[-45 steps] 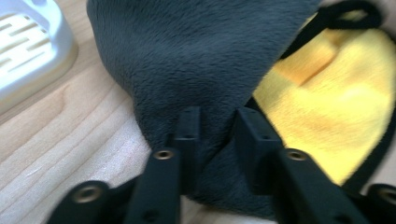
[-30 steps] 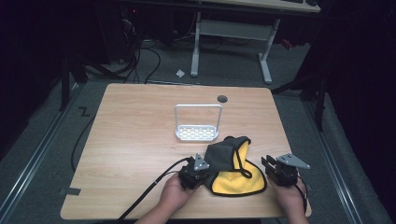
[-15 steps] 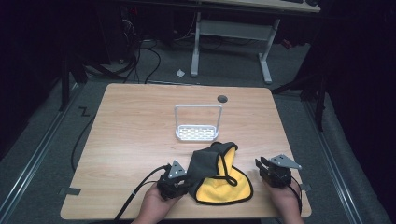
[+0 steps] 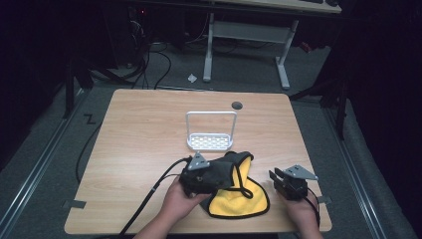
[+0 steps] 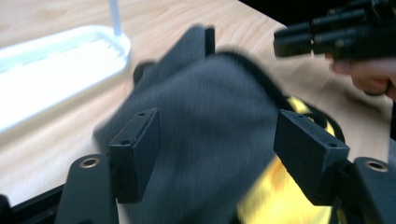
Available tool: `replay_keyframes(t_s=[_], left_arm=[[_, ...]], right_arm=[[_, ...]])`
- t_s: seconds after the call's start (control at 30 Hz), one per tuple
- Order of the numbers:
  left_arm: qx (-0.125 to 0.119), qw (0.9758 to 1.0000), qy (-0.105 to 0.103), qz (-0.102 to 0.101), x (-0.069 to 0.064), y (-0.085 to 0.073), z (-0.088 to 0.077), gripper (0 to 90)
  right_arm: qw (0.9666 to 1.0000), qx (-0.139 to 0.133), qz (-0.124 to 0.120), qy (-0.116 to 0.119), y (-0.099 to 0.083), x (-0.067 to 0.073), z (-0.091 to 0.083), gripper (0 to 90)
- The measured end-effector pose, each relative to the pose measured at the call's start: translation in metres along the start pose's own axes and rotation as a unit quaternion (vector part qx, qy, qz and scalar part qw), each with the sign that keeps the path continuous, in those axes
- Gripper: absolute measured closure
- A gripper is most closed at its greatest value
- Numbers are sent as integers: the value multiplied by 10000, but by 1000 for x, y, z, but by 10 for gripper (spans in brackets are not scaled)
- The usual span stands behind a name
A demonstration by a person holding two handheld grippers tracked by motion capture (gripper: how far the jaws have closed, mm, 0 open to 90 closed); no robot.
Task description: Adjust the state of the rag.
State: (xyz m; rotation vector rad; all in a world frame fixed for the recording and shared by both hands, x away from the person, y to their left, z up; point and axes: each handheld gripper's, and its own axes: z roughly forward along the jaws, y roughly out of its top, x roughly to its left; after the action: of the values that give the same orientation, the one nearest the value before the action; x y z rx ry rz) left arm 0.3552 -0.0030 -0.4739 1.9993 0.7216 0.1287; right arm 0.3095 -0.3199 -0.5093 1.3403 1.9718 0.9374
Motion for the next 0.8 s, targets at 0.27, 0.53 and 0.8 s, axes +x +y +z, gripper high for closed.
replay_keyframes(t_s=[0.27,0.53,0.8], left_arm=[[259,9996,-53,75,-4,35,37,335],[564,9982,202,77,1,26,37,778],[117,9993,357,45,11,16,-8,808]], right_arm=[[10000,13,-62,76,0,3,1,725],[9991,18,-173,397,4,16,3,697],[9957,329,-430,753,10,47,24,681]])
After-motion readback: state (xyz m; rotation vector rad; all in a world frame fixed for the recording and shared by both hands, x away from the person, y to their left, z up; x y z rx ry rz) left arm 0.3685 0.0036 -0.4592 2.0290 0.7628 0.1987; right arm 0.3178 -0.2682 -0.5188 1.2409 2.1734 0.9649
